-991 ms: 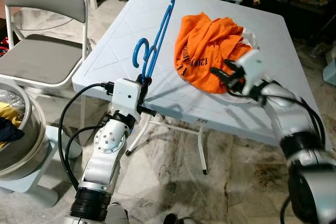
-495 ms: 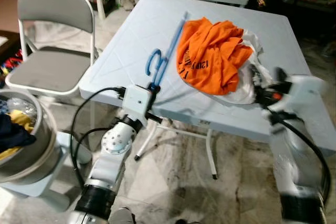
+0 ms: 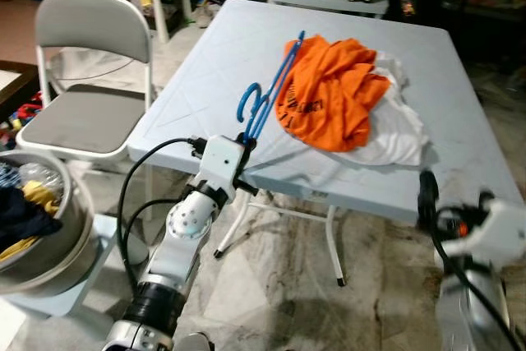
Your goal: Hang hanger
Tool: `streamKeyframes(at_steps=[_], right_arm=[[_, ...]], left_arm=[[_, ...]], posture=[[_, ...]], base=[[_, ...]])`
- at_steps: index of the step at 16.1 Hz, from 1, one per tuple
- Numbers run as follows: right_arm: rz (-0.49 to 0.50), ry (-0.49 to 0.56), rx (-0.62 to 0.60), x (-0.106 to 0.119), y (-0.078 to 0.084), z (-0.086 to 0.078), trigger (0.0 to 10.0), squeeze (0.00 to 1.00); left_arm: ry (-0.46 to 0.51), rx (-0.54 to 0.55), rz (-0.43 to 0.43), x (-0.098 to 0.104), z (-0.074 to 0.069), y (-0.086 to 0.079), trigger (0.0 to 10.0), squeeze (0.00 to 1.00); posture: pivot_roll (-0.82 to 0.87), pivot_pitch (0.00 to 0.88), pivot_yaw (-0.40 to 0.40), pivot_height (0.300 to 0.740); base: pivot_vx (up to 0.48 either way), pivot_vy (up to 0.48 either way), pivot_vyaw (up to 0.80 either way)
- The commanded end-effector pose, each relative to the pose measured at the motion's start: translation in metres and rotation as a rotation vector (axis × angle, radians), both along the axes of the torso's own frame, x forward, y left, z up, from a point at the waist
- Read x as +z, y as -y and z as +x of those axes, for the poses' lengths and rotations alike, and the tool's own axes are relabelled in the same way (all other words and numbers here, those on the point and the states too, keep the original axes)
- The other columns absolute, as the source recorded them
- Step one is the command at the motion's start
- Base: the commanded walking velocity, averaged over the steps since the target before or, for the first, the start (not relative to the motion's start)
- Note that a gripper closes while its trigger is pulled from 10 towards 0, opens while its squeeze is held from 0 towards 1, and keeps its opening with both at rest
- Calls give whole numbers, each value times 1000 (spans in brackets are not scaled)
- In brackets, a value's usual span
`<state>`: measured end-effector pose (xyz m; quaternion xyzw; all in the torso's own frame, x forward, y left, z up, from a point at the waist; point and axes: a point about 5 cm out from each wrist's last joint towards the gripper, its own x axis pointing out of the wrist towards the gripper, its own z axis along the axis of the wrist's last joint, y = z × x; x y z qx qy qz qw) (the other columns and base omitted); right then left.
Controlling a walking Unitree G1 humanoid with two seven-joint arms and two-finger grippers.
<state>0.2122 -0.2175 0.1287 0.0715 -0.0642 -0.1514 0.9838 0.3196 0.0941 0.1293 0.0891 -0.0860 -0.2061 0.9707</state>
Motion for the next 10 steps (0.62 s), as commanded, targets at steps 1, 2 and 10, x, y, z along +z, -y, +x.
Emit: streamKeyframes(at_steps=[1,2,10], right_arm=[[-24,8,-11,5,0,-4,10000,0],[16,-18,-55,1,0,-13,10000,0],[18,-111,-67,-18,-5,-22,10000,0]], left_arm=[[-89,48,29,-22,-4,-12,10000,0],[-104,85,24,-27,-8,-21,10000,0],[-187,63,-81,-24,-8,-23,10000,0]], posture=[[161,77,-111,740],[160,81,-118,740],[152,77,-135,740]], base=[[0,0,0],[0,0,0],[0,0,0]])
